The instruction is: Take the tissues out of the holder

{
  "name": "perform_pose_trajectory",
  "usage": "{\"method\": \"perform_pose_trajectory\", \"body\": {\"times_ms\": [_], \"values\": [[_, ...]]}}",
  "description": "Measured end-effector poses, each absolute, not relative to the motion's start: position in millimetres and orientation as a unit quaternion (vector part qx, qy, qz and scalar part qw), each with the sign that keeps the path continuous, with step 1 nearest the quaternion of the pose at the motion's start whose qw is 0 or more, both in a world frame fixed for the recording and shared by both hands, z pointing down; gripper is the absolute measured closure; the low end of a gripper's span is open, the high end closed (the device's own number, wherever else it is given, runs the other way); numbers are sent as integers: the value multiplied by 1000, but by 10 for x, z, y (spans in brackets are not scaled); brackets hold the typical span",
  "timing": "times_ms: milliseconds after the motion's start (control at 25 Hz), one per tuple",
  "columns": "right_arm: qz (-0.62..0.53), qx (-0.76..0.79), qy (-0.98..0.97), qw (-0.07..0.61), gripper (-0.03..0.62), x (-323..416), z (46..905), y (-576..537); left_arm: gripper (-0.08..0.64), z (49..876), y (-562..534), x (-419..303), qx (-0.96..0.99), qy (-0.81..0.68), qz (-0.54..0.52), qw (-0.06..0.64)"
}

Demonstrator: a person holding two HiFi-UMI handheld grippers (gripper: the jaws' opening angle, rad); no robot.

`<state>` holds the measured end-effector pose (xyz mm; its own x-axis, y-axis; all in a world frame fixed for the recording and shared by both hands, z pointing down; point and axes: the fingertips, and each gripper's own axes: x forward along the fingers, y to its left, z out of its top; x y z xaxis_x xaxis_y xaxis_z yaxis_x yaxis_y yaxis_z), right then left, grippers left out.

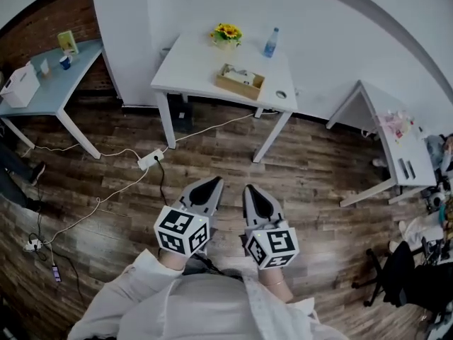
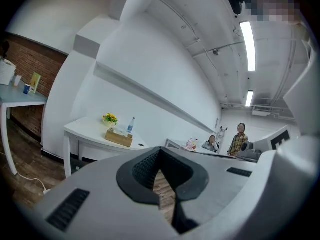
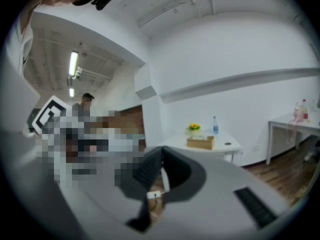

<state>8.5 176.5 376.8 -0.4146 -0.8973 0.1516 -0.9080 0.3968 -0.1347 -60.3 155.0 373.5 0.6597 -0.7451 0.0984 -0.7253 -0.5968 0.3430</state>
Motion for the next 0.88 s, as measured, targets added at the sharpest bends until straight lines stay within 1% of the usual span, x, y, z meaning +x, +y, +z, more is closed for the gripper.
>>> {"method": "perform_pose_trajectory", "body": {"times_ms": [280, 480, 720, 880], "values": [[119, 555, -822, 47, 581, 59, 3929, 1283, 540, 3972, 1029, -636, 893, -397, -16, 210], [134, 566, -811, 56, 582, 171, 4073, 997, 541, 4152, 670, -651, 889, -399, -1, 227], [120, 561, -816, 64, 581, 263, 4044, 266, 541, 4115, -60, -685, 882, -418, -2, 217], [114, 551, -824, 69, 581, 379, 3982, -324, 541, 4058, -604, -563, 881, -422, -1, 214]]}}
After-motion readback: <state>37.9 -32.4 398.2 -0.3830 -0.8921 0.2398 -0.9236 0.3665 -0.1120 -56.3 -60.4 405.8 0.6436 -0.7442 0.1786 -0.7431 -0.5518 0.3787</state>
